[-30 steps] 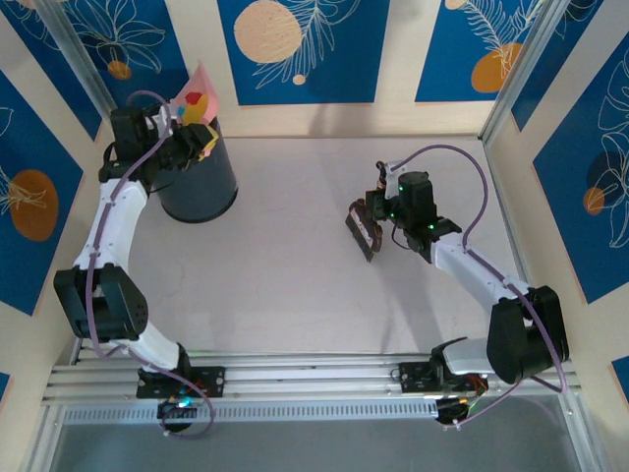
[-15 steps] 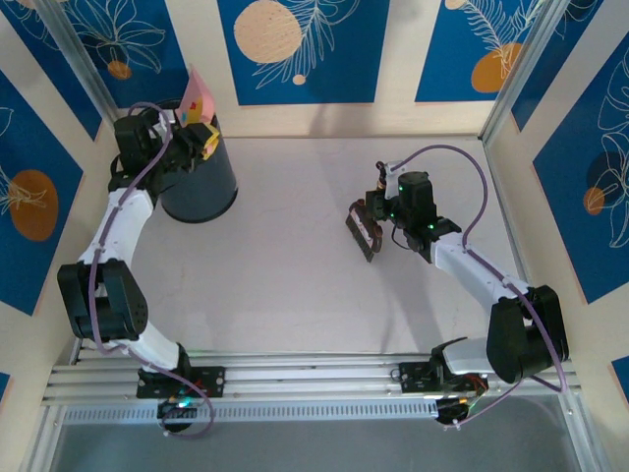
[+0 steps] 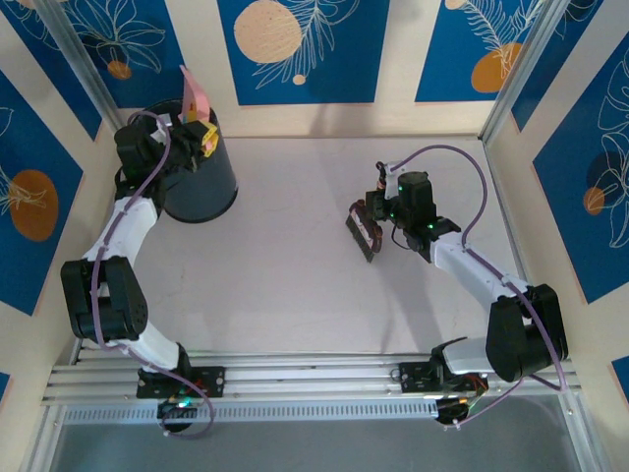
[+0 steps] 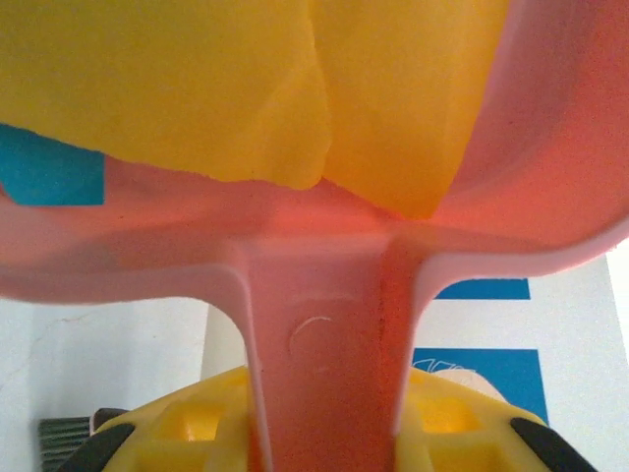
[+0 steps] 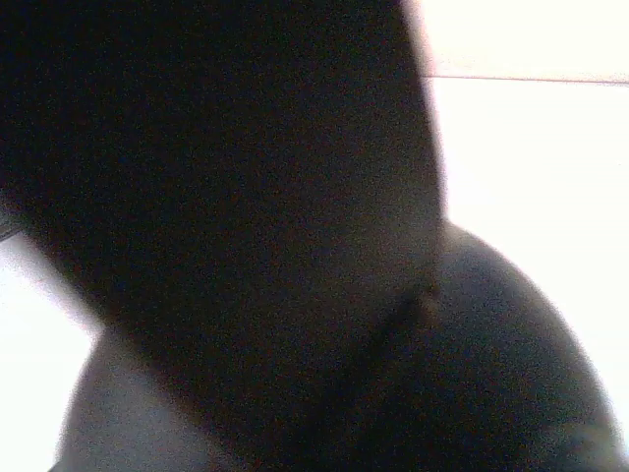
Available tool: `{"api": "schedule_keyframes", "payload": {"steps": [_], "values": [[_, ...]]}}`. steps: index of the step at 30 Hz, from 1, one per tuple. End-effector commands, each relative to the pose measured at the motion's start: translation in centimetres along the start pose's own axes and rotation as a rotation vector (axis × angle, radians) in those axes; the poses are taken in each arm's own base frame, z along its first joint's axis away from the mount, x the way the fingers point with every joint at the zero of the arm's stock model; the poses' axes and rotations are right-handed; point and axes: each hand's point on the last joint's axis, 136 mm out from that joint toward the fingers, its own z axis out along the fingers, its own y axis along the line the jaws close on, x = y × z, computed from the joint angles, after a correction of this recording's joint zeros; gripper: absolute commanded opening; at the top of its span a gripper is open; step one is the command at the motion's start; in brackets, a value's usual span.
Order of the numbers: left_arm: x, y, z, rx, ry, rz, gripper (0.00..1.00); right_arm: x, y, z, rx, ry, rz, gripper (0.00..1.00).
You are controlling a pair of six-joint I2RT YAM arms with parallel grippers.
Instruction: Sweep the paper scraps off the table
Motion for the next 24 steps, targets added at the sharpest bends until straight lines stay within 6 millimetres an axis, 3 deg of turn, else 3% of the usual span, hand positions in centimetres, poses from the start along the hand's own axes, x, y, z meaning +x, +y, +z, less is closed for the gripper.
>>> {"api": "schedule_keyframes", "payload": {"steps": [1,24], "values": [[0.0,-2.8,-0.9,0.103,-0.003,0.007,0.00,-1.7,0.4,0.0,-0.018,-0.039,0.015,0.00],[-0.3,-3.8,-1.7,0.289,-0.014,-0.197,0.00,-1.5,0.5,0.3,-0.023,-0.030,0.020,0.00]]}}
